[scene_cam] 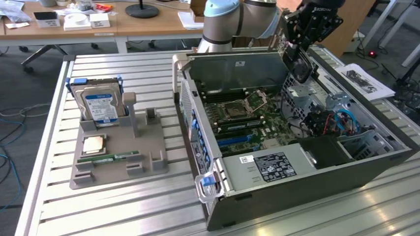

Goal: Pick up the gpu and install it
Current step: 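Pick up the gpu and move the gpu toward the slot, then insert the gpu into the slot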

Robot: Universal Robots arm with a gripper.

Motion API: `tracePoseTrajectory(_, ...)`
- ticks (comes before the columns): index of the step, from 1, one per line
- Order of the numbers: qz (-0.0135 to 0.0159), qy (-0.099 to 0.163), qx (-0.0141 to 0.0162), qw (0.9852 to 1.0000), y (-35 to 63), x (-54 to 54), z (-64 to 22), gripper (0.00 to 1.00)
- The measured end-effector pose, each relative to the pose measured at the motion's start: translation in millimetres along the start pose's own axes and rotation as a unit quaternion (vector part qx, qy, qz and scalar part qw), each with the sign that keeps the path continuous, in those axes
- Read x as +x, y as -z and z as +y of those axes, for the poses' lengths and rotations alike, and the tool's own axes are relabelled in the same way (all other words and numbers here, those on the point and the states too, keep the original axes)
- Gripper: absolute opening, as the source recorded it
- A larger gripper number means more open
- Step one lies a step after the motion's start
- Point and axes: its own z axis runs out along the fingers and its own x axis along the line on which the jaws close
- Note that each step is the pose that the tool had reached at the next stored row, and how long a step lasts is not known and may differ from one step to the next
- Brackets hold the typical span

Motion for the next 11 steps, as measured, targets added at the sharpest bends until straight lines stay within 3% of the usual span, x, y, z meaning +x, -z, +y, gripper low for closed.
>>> tracePoseTrajectory(2, 0.0000, 0.000, 0.0000, 1.0000, -0.2, -4.4, 0.2, 0.27)
tracePoseTrajectory(11, 0.0000, 0.000, 0.0000, 1.0000, -0.1, -4.8, 0.2, 0.27)
